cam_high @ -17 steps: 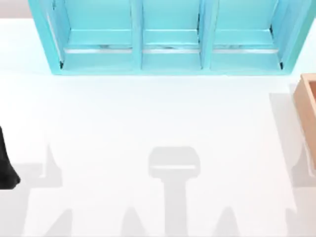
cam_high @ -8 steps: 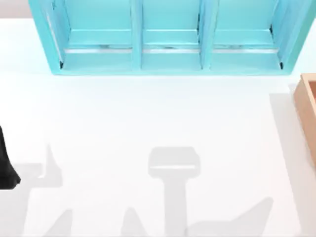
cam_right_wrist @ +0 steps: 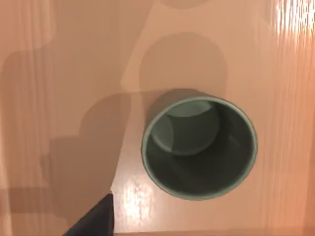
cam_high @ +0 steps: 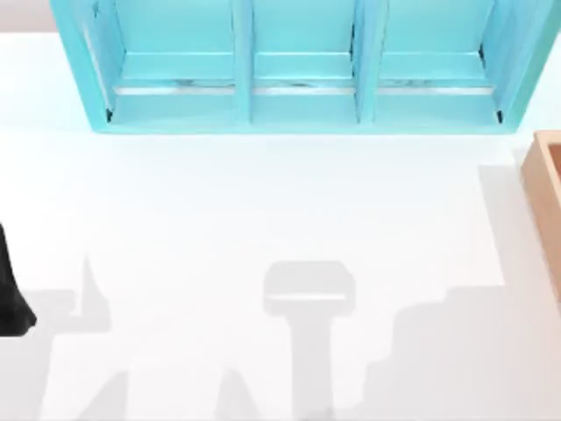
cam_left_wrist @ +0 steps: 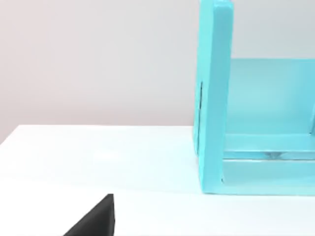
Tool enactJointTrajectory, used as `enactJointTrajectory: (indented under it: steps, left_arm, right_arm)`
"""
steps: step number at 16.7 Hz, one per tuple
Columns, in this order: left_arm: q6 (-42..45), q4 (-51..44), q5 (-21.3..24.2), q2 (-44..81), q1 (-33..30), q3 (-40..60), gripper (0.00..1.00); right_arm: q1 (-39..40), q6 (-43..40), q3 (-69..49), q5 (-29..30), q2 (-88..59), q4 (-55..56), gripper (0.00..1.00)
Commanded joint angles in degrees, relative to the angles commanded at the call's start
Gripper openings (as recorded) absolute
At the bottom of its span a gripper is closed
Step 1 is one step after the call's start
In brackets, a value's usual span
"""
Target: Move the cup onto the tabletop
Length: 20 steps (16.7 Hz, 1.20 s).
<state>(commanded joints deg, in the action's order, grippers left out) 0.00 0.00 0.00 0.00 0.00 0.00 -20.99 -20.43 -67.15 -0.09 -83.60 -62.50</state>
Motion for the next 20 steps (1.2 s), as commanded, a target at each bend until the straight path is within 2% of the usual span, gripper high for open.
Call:
enactJointTrajectory:
  steps: [5, 11, 14, 20]
  left_arm:
    - [0.0, 0.0, 0.0, 0.0, 0.0, 0.0, 1.0]
    - [0.0, 0.0, 0.0, 0.0, 0.0, 0.0, 1.0]
    - [0.0, 0.0, 0.0, 0.0, 0.0, 0.0, 1.0]
    - [0.0, 0.0, 0.0, 0.0, 0.0, 0.0, 1.0]
  right_arm:
    - [-3.7, -3.6, -10.3, 0.0, -11.0, -10.0, 1.0]
    - [-3.7, -3.8, -10.7, 0.0, -11.4, -10.3, 1.0]
    - [-3.8, -3.6, -7.7, 0.0, -12.4, -6.8, 1.0]
    - [-3.7, -3.5, 3.0, 0.0, -15.9, 7.8, 1.0]
